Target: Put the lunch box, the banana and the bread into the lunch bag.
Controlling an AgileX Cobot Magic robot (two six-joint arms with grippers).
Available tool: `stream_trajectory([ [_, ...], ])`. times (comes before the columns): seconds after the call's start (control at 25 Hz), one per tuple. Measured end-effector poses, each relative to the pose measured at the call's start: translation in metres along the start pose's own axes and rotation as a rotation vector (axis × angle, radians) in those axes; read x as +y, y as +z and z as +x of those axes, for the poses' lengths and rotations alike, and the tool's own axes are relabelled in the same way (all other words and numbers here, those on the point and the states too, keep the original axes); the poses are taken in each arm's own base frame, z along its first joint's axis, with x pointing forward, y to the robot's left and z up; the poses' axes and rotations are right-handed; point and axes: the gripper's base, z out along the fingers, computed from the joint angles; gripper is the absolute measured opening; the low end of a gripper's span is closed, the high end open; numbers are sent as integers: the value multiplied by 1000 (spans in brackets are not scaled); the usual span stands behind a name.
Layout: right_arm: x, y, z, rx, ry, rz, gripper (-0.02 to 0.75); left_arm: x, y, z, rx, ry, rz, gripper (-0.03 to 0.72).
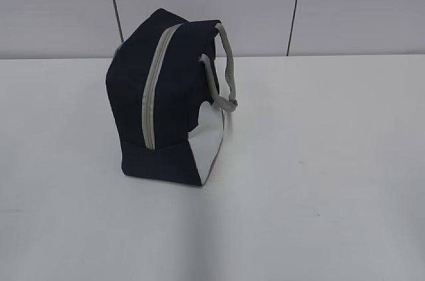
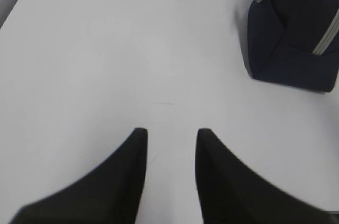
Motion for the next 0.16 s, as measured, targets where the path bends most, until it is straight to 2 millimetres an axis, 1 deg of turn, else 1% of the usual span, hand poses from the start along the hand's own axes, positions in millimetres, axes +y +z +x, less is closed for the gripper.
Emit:
stream_trajectory([
  [0.16,0,0,0,0,0,0,523,0,0,0,0,0,0,244],
])
